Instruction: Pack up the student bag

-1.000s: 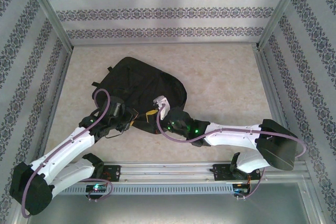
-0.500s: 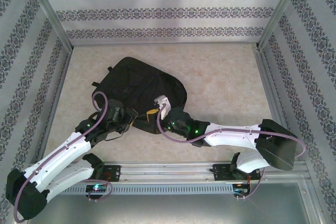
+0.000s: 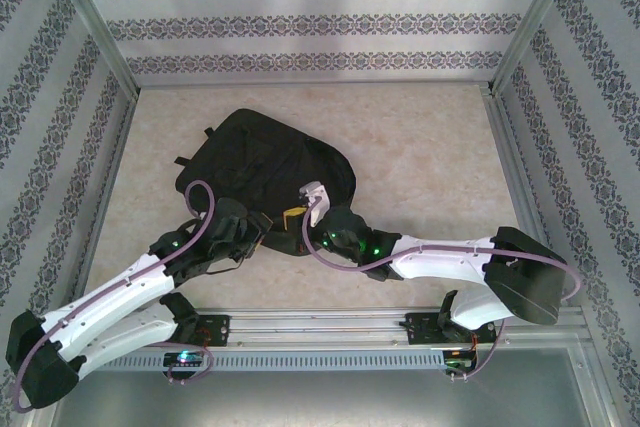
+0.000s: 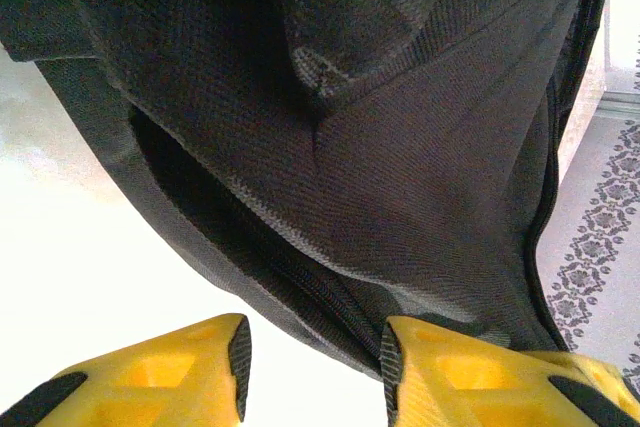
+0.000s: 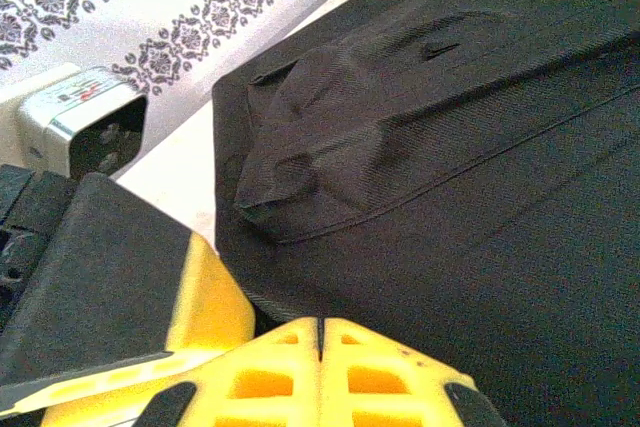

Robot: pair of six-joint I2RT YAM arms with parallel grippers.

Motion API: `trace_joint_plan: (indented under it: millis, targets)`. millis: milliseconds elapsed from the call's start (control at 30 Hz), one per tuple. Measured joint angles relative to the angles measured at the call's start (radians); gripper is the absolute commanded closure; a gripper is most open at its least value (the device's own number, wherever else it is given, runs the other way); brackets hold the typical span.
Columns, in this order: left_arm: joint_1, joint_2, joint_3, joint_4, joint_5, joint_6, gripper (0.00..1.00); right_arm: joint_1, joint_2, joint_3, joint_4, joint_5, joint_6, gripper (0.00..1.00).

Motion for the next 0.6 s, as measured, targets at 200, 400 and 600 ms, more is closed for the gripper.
trace_joint_plan:
  millis: [200, 400, 600]
  targets:
    - [-0.01, 0.022, -0.003, 0.005, -0.031, -0.03, 0.64, -0.002, 0.0, -0.004, 0.013, 0.0, 0.015, 1.0]
    - [-0.015, 0.058, -0.005, 0.038, -0.055, -0.056, 0.65, -0.002, 0.0, -0.016, 0.028, 0.0, 0.021, 1.0]
    - [-0.016, 0.104, -0.025, 0.079, -0.08, -0.085, 0.69, -0.002, 0.0, -0.018, 0.039, 0.0, 0.037, 1.0]
